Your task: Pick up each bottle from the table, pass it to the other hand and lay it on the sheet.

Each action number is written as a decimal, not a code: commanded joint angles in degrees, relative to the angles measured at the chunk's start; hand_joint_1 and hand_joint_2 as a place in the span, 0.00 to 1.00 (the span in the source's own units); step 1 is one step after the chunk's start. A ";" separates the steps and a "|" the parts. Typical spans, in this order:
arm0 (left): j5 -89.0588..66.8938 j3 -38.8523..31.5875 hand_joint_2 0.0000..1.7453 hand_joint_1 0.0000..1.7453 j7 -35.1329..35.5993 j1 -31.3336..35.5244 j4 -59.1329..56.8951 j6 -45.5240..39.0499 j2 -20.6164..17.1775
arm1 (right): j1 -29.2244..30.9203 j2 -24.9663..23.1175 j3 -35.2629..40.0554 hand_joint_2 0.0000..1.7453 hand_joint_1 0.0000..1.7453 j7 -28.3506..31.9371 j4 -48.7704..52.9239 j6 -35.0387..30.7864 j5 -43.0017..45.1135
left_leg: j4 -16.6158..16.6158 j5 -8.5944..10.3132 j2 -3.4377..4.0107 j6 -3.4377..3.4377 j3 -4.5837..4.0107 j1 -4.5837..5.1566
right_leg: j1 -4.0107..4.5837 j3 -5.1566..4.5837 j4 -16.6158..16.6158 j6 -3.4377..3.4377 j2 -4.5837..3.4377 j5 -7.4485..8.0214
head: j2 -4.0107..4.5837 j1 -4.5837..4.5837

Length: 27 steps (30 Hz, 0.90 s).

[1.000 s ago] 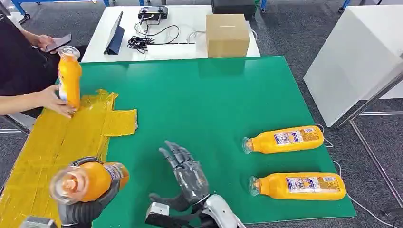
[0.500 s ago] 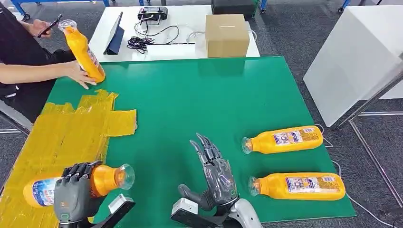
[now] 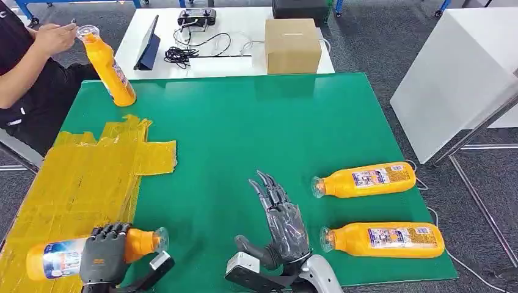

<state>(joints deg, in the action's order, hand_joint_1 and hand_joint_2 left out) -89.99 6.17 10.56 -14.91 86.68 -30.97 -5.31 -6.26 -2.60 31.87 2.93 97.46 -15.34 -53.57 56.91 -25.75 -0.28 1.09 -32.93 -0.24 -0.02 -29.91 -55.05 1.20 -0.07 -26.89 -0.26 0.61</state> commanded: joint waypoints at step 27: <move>1.12 -12.64 0.00 0.00 -8.98 -3.00 1.09 -9.03 5.78 | -18.92 23.07 -16.07 1.00 0.00 -7.75 18.85 -2.53 -5.95 | 0.02 -0.17 -0.23 0.03 0.60 0.15 | -0.10 0.74 0.04 0.10 0.15 -0.25 | 0.00 0.00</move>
<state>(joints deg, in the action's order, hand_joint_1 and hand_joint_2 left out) -89.98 5.58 10.91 -13.50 80.28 -37.13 -11.48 -17.19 14.48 25.45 -3.30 108.66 -16.81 -58.38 56.90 -25.89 -0.53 1.17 -32.33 -0.08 -0.13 -29.22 -55.03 1.25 0.08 -27.09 -0.26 0.61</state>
